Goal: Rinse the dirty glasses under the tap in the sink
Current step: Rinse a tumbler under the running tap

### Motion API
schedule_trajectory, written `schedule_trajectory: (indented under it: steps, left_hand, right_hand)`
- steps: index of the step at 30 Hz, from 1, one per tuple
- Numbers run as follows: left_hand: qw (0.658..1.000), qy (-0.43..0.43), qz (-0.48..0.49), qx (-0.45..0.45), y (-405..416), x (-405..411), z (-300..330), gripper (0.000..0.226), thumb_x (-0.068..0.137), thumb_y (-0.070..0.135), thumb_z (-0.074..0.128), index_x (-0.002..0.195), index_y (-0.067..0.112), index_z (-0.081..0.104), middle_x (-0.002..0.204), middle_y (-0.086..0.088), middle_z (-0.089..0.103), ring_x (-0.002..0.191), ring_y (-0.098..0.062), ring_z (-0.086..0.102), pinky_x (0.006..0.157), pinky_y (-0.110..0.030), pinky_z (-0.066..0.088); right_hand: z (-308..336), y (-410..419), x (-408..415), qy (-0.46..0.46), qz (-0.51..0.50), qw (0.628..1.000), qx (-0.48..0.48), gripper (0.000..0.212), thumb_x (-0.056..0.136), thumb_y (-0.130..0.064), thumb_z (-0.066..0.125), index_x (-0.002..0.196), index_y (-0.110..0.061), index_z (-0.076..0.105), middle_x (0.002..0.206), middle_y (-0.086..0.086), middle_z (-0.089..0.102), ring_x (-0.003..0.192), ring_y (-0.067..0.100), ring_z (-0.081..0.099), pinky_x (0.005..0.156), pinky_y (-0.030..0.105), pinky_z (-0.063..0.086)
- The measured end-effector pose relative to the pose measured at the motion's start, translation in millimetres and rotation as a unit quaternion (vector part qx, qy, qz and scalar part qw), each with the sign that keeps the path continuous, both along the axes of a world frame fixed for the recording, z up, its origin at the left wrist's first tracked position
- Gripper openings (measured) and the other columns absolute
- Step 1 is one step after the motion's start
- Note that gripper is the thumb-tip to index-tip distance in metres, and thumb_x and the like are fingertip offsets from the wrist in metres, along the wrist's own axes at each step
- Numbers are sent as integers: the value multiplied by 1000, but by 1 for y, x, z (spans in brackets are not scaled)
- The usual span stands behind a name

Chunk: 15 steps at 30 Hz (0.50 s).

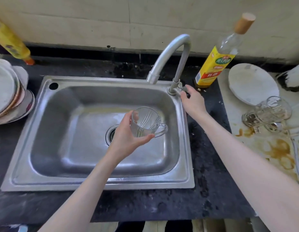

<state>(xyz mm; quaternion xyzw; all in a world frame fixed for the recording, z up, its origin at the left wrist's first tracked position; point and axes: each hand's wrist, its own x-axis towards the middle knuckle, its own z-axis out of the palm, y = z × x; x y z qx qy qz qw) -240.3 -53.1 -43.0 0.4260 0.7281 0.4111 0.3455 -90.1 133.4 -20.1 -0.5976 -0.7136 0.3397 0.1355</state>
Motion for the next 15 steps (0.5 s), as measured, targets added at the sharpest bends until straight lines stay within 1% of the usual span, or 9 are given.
schedule_trajectory:
  steps: [1,2,3,5,8,10,11,14,15]
  left_hand:
    - [1000,0,1,0,1,-2,-2,72,56,44,83,112,33,40,107,10,54,98,-13,52,88,-37,46]
    - [1000,1,1,-2,2,-4,-4,71,58,40,85,112,32,41,107,9,54,99,-13,52,88,-36,46]
    - [1000,5,1,-2,3,-5,-6,69,59,37,85,112,32,41,107,9,54,99,-12,52,88,-35,46]
    - [1000,12,1,-4,3,-8,-10,68,60,35,85,112,31,40,107,8,54,98,-12,52,87,-31,45]
    - [1000,6,-3,-20,1,-12,-15,71,61,34,84,115,33,39,109,8,54,100,-10,51,85,-23,40]
    - [1000,3,-4,-29,1,-14,-17,72,61,34,84,117,34,38,110,10,54,102,-8,50,85,-21,37]
    - [1000,2,-3,-29,2,-15,-17,72,61,34,84,117,34,38,109,12,53,102,-8,50,85,-21,37]
    - [999,-1,1,-33,5,-18,-18,72,62,33,84,118,34,39,109,15,53,101,-7,51,85,-20,38]
    - [999,-3,0,-36,7,-19,-19,72,62,32,84,118,35,39,109,15,53,100,-7,52,85,-21,39]
  right_hand:
    - [-4,-3,0,15,-10,1000,11,44,99,-25,40,141,-11,39,144,8,44,134,25,37,107,32,29]
    - [-9,-8,1,18,-8,999,25,42,99,-24,40,139,-13,42,144,8,45,137,24,34,108,34,28]
    - [-15,-14,0,3,5,999,45,41,98,-23,40,138,-14,44,145,9,43,140,22,28,110,36,25]
    - [-29,-25,-2,-56,40,992,110,41,97,-20,41,137,-14,44,147,11,39,144,22,18,115,43,15]
    - [-42,-33,-3,-165,98,962,192,42,96,-18,41,138,-12,42,147,8,40,145,25,15,115,48,4]
    - [-51,-36,-1,-249,153,935,201,47,96,-19,39,142,-10,35,152,6,32,145,24,11,115,48,0]
    - [-55,-38,0,-275,167,925,202,49,96,-19,39,144,-9,31,153,6,27,145,24,10,115,48,1]
    - [-65,-41,-1,-303,166,914,213,54,92,-15,44,144,-6,29,154,8,25,144,25,14,116,47,4]
    - [-66,-41,-2,-310,165,911,213,55,93,-15,43,145,-6,27,154,9,23,145,25,13,116,46,3]
